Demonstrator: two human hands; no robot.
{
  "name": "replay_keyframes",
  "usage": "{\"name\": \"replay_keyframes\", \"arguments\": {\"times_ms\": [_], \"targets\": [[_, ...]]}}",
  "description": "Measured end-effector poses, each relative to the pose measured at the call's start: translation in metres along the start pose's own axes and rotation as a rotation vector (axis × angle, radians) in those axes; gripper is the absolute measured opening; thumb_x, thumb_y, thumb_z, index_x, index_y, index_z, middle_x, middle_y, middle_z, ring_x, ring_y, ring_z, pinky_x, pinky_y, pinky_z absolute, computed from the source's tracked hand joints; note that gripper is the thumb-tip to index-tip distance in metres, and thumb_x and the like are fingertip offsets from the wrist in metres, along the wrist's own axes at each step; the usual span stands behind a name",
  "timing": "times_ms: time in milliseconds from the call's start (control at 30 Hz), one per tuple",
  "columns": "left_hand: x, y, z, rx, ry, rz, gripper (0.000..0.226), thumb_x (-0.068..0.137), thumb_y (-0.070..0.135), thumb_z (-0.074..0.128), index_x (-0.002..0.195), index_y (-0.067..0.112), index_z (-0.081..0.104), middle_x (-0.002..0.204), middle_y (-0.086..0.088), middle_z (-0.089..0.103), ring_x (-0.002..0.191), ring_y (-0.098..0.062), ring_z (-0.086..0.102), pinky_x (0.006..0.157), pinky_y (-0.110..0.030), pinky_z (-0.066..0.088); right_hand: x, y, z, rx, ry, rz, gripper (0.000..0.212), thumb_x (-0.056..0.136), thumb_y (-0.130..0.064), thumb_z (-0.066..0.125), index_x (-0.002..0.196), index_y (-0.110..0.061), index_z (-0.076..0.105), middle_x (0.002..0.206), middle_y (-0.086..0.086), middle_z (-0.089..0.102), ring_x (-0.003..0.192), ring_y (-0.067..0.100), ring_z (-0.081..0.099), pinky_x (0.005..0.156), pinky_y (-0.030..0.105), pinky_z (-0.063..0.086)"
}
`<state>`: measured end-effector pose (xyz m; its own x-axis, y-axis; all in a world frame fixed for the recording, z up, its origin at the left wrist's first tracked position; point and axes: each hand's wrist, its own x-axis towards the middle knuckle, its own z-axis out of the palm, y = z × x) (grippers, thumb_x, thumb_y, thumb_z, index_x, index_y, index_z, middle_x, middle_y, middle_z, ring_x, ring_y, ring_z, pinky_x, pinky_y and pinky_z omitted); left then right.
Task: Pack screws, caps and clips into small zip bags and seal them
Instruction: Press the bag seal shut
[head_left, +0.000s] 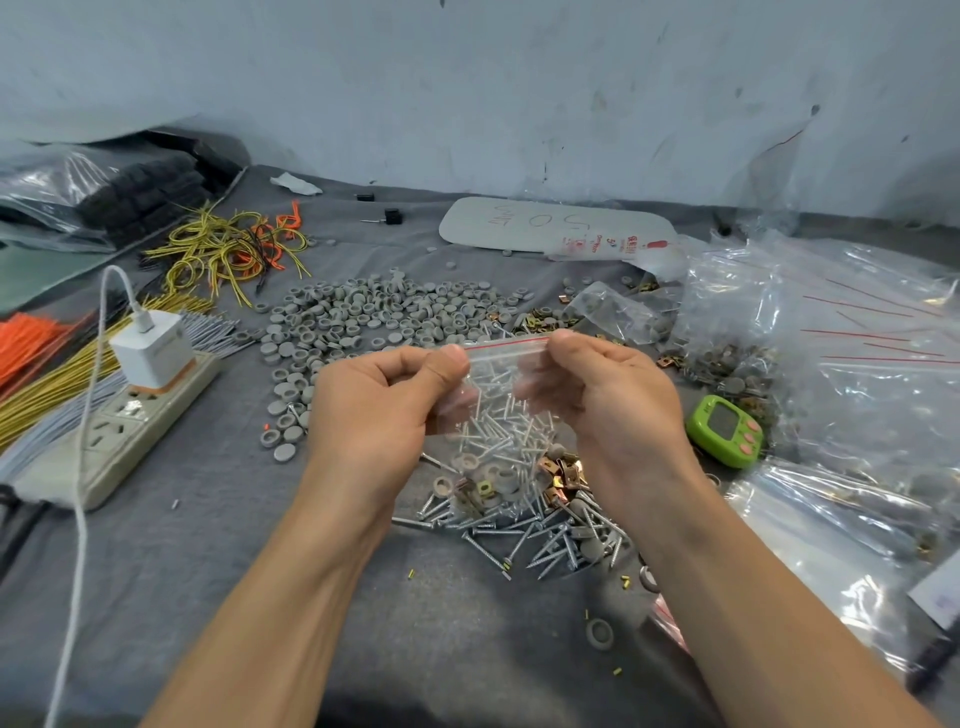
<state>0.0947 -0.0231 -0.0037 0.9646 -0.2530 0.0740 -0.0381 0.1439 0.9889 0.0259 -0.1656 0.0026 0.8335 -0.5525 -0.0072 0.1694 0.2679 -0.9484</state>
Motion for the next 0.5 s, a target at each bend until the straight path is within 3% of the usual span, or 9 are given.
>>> {"name": "replay_keyframes", "arguments": {"times_ms": [233,300,367,433,500], "targets": [[0.003,-0.003,-0.003,0.049,-0.002,0.044,0.022,0.085,0.020,0.078,0.065,0.013,0.074,0.060,-0.005,0.070,0.050,-0.011,0.062,0.049,-0.021,0.051,0.004,0.001,-0.004,-0.043,-0.045,0.007,0.022,0.098,-0.011,0.065,0.080,-0.007,0.076,0.069,0.008,0.073,0.057,0.013,0.066,0.057,0.022,0.054],[0.002,-0.002,-0.007,0.036,-0.165,0.041,0.021,0.077,0.040,0.082,0.081,0.019,0.080,0.077,-0.002,0.078,0.069,-0.010,0.073,0.060,-0.021,0.056,0.005,0.002,-0.005,0.057,-0.062,0.040,0.026,0.098,-0.013,0.064,0.076,-0.008,0.077,0.069,0.006,0.071,0.057,0.013,0.064,0.057,0.022,0.054],[0.000,-0.005,-0.008,0.164,-0.467,0.009,0.054,0.067,0.049,0.088,0.116,0.032,0.072,0.107,0.008,0.078,0.099,-0.007,0.074,0.077,-0.020,0.058,0.007,0.003,-0.005,0.194,-0.113,0.131,0.029,0.097,-0.018,0.062,0.074,-0.009,0.076,0.066,0.005,0.067,0.057,0.014,0.061,0.058,0.024,0.053],[-0.002,-0.012,-0.005,0.322,-0.599,-0.041,0.066,0.070,0.030,0.088,0.130,0.037,0.063,0.114,0.013,0.076,0.107,-0.006,0.072,0.087,-0.025,0.057,0.009,0.003,-0.006,0.370,-0.127,0.222,0.025,0.092,-0.022,0.063,0.074,-0.009,0.075,0.067,0.002,0.064,0.055,0.012,0.059,0.058,0.024,0.052],[-0.001,-0.015,-0.002,0.427,-0.502,-0.053,0.043,0.082,0.008,0.079,0.119,0.029,0.072,0.098,0.007,0.080,0.090,-0.008,0.075,0.081,-0.029,0.059,0.012,0.003,-0.010,0.479,-0.049,0.252,0.019,0.086,-0.025,0.069,0.081,-0.009,0.077,0.076,0.003,0.070,0.062,0.011,0.064,0.065,0.025,0.053]]}}
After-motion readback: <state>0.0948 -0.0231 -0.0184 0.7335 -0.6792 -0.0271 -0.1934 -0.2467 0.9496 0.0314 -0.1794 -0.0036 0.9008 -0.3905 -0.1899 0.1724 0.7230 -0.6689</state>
